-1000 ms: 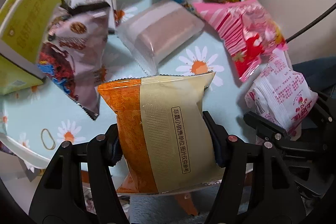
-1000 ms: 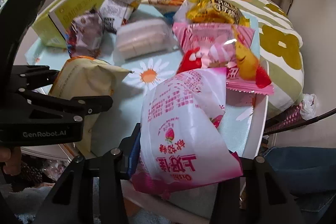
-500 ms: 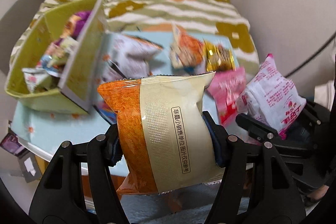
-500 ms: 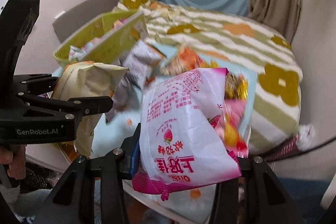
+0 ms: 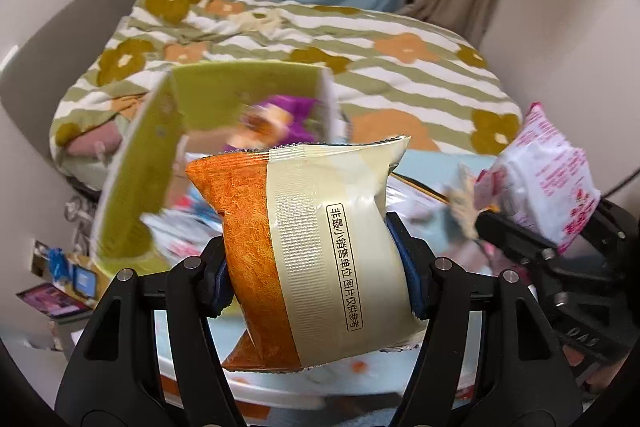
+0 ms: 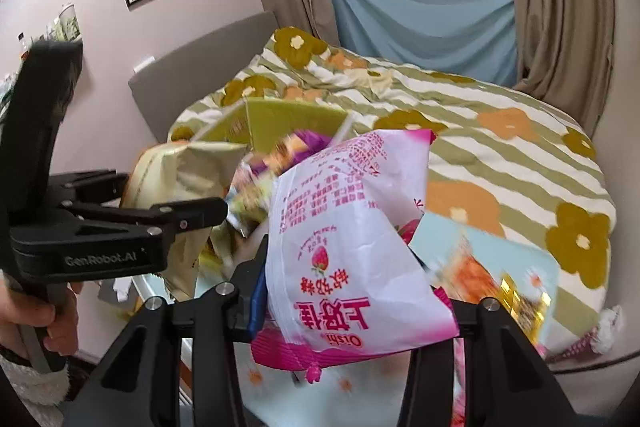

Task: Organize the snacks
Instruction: 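Lift both held bags and carry them over the yellow-green box, then open left tool to drop bread bag while right tool drops pink-white bag into box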

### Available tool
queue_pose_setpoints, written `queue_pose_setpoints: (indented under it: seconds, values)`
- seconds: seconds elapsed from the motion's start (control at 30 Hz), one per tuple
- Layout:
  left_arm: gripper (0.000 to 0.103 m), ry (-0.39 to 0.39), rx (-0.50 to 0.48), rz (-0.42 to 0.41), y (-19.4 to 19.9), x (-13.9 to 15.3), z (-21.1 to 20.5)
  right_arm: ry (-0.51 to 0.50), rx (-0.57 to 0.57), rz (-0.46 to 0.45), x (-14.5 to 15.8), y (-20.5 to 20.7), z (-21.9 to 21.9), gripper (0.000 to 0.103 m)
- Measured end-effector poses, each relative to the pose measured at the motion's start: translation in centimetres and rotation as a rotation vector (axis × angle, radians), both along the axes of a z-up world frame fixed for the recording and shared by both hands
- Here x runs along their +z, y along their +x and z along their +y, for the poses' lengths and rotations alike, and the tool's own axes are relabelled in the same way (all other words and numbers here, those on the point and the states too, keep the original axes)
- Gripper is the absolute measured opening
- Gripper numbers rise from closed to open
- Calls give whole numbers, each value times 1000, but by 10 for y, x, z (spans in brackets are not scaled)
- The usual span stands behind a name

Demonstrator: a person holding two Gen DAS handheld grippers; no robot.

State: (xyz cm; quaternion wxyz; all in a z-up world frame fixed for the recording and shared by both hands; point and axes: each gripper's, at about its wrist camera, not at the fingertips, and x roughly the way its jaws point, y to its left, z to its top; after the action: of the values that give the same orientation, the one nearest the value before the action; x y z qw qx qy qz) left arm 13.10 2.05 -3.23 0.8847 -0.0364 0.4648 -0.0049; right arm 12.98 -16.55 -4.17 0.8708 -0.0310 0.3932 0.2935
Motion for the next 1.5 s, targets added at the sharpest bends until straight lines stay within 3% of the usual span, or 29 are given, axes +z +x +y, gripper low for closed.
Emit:
queue_pose_setpoints:
  seconds: [0.33, 0.5, 0.67, 0.7, 0.73, 0.87, 1.23, 1.47, 1.5]
  values:
    - [64, 11, 3, 87, 107, -40, 118, 22, -49, 47, -4, 80, 106, 41]
    - [64, 1, -25, 132, 157, -70, 143, 0, -84, 97, -21, 113, 139, 41]
    - [68, -8, -49, 163, 182, -94, 149, -10, -108, 139, -38, 137, 152, 41]
    - [82, -3, -49, 162, 183, -96, 148, -10, -110, 144, -40, 139, 152, 41]
    - [102, 22, -45, 156, 184, -97, 148, -11, -112, 149, -42, 141, 154, 41]
    - [103, 11, -48, 121, 174, -91, 154, -11, -117, 157, -46, 149, 161, 41]
    - [103, -35, 39, 125, 129, -79, 175, 34, -43, 196, -44, 163, 181, 41]
    - [103, -5, 56, 132, 122, -87, 180, 48, -16, 258, -61, 189, 208, 43]
    - [103, -6, 60, 136, 121, -88, 180, 50, -15, 252, -63, 191, 210, 46]
